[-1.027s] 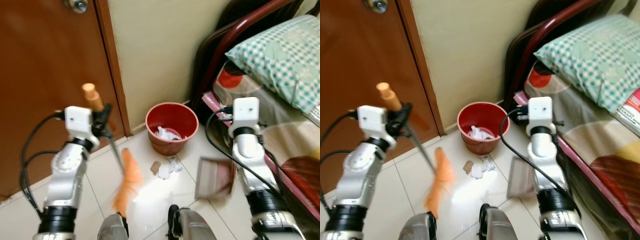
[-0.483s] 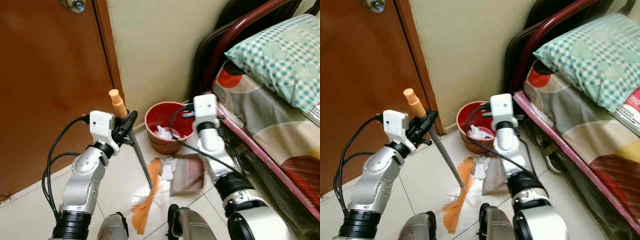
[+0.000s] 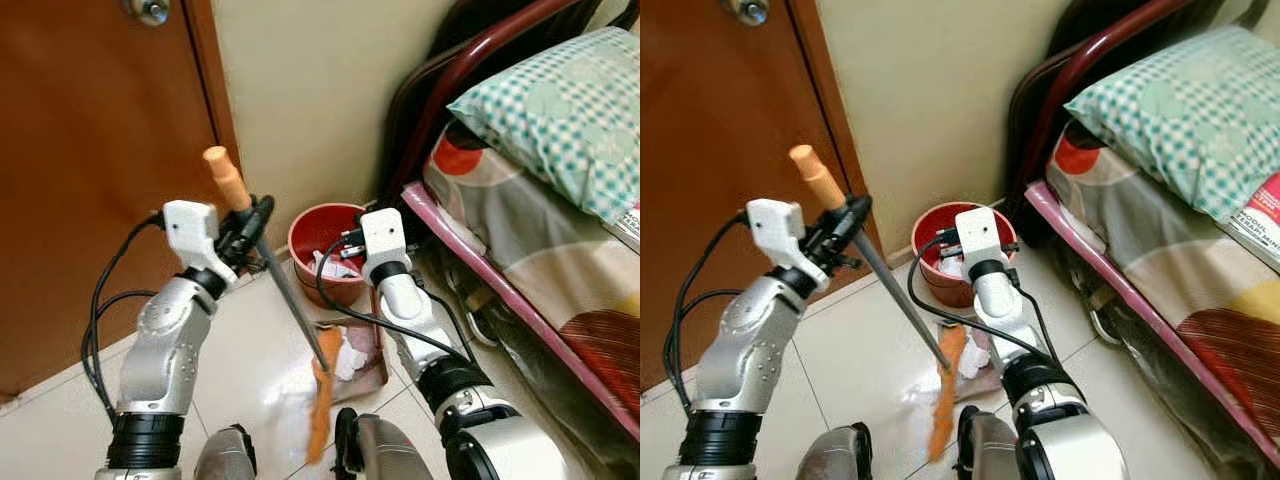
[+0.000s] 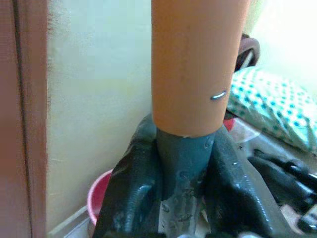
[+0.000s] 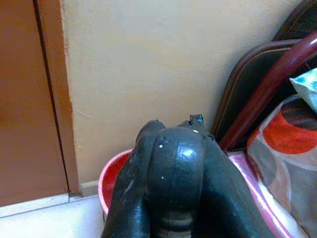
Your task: Sweep floor
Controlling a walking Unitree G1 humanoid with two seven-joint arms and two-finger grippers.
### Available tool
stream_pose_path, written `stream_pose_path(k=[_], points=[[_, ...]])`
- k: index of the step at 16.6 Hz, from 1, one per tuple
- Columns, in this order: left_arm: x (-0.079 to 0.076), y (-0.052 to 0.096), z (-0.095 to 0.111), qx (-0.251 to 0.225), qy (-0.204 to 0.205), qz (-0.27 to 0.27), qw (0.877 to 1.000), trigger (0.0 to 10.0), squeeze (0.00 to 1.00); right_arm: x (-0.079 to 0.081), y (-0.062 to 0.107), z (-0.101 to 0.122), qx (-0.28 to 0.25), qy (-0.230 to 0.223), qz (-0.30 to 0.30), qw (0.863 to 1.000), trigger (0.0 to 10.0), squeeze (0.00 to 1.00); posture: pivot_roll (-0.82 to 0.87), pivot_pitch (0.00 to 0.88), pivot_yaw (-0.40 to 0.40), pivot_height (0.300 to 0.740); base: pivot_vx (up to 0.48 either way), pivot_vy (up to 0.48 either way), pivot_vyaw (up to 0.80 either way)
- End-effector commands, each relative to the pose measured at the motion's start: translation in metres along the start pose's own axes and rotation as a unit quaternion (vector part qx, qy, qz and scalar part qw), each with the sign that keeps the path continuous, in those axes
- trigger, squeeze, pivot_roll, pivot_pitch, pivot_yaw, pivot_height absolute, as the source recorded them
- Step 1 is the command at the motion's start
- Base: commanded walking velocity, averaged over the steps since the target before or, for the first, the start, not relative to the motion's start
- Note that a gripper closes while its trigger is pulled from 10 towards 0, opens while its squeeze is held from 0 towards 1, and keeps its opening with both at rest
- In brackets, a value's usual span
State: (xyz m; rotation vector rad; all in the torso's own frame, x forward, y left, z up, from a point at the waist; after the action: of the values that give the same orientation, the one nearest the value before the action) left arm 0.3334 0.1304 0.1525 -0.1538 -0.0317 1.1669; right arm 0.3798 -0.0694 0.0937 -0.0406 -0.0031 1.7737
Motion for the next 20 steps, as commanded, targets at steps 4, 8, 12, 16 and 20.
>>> stream_pose_path(k=[4, 8, 12, 16, 20], points=[[0.079, 0.037, 0.008, 0.005, -0.076, 0.135, 0.988, 10.0, 0.0, -0.017, 0.01, -0.012, 0.012, -0.007, -0.002, 1.0, 10.0, 0.0, 0.07, 0.141, -0.07, 0.74, 0.0, 0.0, 0.0], [0.113, 0.064, -0.006, 0.043, -0.104, 0.191, 0.975, 10.0, 0.0, -0.034, 0.021, -0.012, 0.002, -0.015, -0.004, 1.0, 10.0, 0.0, 0.08, 0.113, -0.078, 0.74, 0.0, 0.0, 0.0], [0.09, 0.064, -0.036, 0.072, -0.092, 0.162, 0.98, 10.0, 0.0, -0.048, 0.041, -0.009, -0.021, -0.028, -0.011, 0.999, 10.0, 0.0, 0.06, 0.07, -0.076, 0.74, 0.0, -0.068, 0.34], [0.079, 0.057, -0.042, 0.068, -0.089, 0.147, 0.983, 10.0, 0.0, -0.052, 0.05, -0.009, -0.014, -0.034, -0.014, 0.999, 10.0, 0.0, 0.06, 0.058, -0.063, 0.74, 0.0, -0.325, 0.8], [0.08, 0.055, -0.041, 0.065, -0.088, 0.143, 0.984, 10.0, 0.0, -0.051, 0.048, -0.006, -0.013, -0.034, -0.012, 0.999, 10.0, 0.0, 0.05, 0.062, -0.052, 0.74, 0.0, -0.376, 0.8]])
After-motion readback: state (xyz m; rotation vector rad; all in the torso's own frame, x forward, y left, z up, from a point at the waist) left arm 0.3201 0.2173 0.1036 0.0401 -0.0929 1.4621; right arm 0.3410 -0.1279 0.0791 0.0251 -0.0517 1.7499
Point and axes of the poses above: a point about 5 cm out from each wrist's last joint towards the gripper, its own y axis pointing back from the gripper into the wrist, its own z axis along the axis of the wrist's last joint, x = y × z, the point moved 4 cm from there along -y, pointing out of the wrist towards the gripper, and after that the axes turned 9 degrees about -y, right-handed, at the moved point
